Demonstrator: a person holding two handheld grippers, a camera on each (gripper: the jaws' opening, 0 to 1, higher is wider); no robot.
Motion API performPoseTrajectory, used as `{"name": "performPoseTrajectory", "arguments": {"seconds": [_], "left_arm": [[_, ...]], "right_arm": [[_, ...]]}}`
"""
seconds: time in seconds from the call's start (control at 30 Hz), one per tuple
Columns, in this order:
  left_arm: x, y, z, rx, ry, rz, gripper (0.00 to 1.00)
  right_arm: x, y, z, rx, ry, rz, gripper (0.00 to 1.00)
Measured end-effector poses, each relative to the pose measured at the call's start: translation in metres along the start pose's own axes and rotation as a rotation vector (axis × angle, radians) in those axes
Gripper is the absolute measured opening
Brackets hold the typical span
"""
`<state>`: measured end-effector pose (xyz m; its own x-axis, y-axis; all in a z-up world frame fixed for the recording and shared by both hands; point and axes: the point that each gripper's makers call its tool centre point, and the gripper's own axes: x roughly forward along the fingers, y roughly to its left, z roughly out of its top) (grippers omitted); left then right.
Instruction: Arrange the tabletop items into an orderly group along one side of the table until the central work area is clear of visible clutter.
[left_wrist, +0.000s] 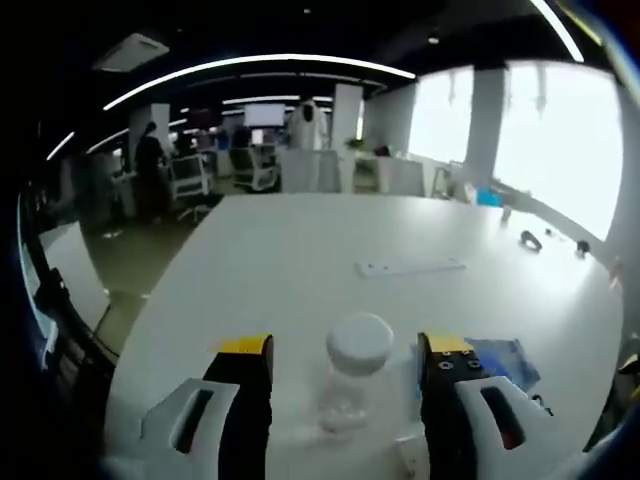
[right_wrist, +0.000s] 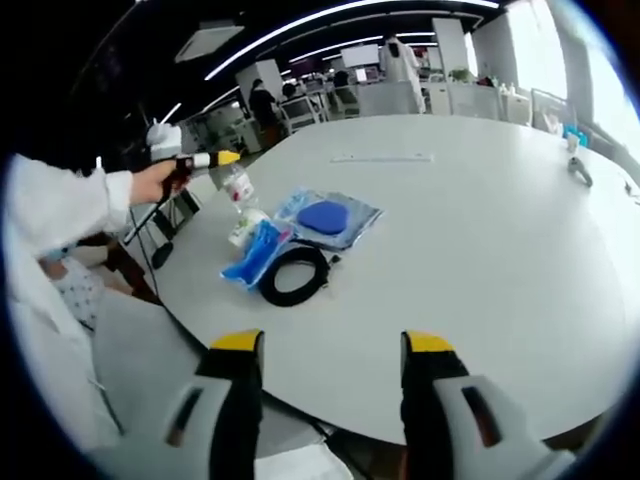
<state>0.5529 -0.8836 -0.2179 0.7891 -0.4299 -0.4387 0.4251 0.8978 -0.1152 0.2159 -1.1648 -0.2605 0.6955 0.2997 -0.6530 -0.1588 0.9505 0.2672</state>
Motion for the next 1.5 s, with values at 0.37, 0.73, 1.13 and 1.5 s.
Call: {"name": "performPoseTrajectory", "arguments": {"seconds": [0.37, 0.73, 1.13, 1.5], "left_arm": [[-0.021, -0.006, -0.011, -0.071, 0.019, -0.048, 0.96], [-0.056, -0.017, -0.015, -0.073, -0.021, -0.071, 0.95], [-0.114, -0.028, -0.05, -0.098, -0.053, -0.042, 0.95], [-0.16, -0.04, -0.072, -0.036, -0.049, -0.027, 0.96]], "right_arm": [[0.003, 0.004, 0.006, -0.022, -0.01, 0.027, 0.53], [0.001, 0.008, 0.007, -0.043, -0.02, 0.055, 0.53], [0.002, 0.015, 0.002, -0.082, 0.005, 0.104, 0.53], [0.02, 0.029, 0.01, -0.147, 0.04, 0.182, 0.53]]}}
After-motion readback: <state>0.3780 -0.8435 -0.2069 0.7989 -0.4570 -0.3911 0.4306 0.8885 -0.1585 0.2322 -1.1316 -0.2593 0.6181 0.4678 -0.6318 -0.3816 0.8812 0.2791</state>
